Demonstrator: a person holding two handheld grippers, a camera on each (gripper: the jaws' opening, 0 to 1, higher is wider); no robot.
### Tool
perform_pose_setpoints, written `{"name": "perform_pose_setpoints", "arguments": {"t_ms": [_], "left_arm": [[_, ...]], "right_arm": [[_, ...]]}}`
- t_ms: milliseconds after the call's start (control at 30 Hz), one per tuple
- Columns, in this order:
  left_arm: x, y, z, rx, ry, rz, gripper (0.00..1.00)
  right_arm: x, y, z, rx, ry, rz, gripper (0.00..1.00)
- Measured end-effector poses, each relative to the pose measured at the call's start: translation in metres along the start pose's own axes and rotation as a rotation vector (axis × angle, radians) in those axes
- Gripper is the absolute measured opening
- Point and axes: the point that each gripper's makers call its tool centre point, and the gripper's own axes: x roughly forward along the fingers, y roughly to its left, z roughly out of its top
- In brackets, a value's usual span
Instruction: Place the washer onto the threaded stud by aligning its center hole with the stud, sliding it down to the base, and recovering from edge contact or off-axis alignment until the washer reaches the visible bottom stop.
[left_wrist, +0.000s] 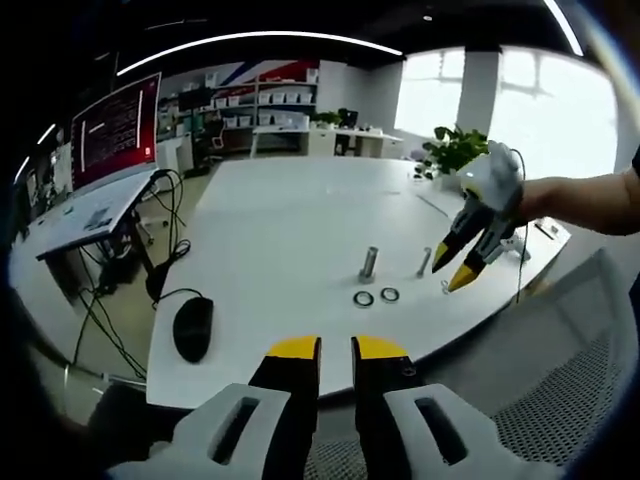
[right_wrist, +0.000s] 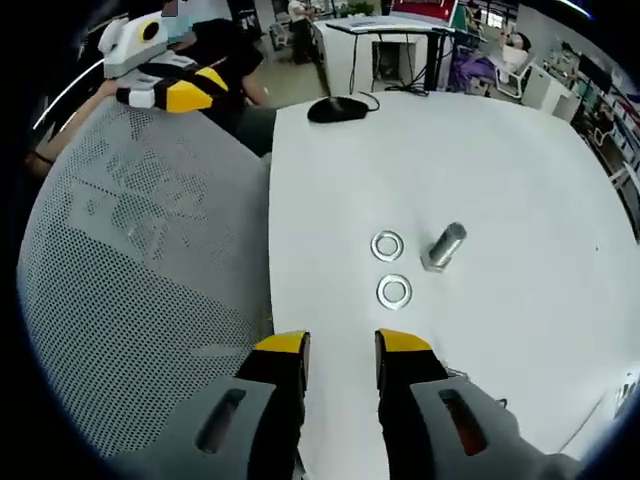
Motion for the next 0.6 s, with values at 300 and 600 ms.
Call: {"name": "perform_pose_setpoints", "arguments": {"t_ms": [300,600], "left_arm": [[0.0,0.0,0.001,-0.005,-0.012,0.003,0.1],[0.0,0.0,0.002,-0.008,-0.016,0.004,0.1]], "right_arm": [[0.036,-0.022,-0.002,-0.049,0.111,-0.014,0.28],[0.056,-0.038,0.0,-0.067,0.158,-0.032,0.28]]}}
